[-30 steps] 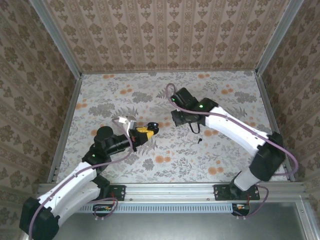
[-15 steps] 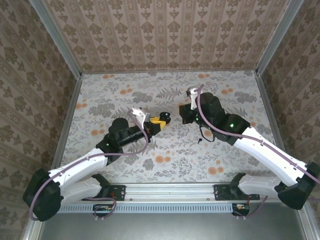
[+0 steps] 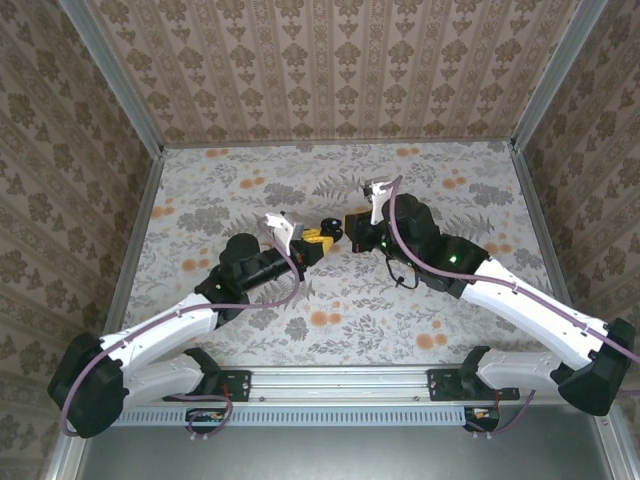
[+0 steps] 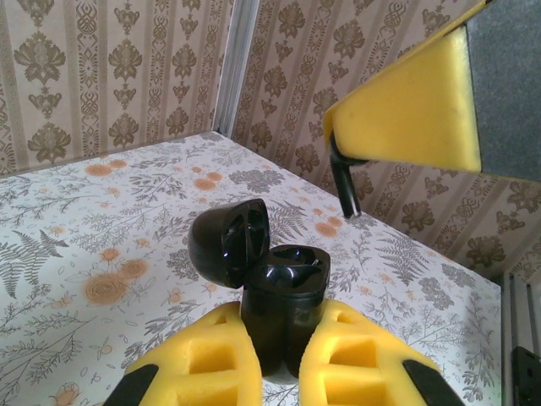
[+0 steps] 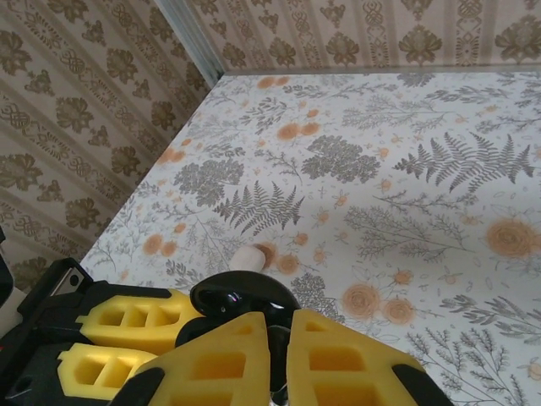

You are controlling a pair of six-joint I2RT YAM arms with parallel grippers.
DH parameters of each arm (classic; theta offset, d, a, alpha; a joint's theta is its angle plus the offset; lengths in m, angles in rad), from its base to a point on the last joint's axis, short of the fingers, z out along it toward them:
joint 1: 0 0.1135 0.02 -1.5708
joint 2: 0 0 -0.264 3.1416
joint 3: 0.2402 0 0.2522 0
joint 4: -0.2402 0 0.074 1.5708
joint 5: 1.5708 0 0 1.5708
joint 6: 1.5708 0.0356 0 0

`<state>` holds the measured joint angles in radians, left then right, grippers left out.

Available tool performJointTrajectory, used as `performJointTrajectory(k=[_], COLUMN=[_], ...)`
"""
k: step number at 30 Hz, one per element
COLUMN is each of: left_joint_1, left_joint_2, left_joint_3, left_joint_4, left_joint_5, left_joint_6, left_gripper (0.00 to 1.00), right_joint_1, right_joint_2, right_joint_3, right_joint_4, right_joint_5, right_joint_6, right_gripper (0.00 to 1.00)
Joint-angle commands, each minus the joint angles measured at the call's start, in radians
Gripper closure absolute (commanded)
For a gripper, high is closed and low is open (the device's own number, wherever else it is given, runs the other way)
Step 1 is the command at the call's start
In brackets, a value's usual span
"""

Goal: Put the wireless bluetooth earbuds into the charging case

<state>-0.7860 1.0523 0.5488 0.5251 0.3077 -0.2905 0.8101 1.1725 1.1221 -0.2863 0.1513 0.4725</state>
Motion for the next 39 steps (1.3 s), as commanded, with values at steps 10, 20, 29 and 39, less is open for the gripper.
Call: performJointTrajectory(k=[10, 20, 29, 39], left_joint_1=[-0.008, -0.009, -0.010, -0.009], left_joint_2=[0.003, 0.017, 0.020, 0.009], left_joint_3=[0.026, 0.023, 0.028, 0.023], left_joint_4=[0.040, 0.055, 0.058, 0.059], left_joint_5=[-0.009, 0.002, 0.002, -0.011], left_joint_6=[0.022, 0.014, 0.013, 0.015], left_gripper=[1.00, 1.00, 1.00, 1.00], right_joint_1=[0.038, 0.042, 0.045, 0.048], right_joint_2=[0.045, 0.062, 0.087, 0.083], right_joint_3=[0.037, 0.061, 0.062, 0.017], right_joint_4=[0.054, 0.058, 0.064, 0.075], right_joint_5=[-0.027, 0.001, 0.004, 0.002], right_joint_6=[0.011, -0.004, -0.013, -0.020], right_gripper=[0.91, 0.91, 0.91, 0.91])
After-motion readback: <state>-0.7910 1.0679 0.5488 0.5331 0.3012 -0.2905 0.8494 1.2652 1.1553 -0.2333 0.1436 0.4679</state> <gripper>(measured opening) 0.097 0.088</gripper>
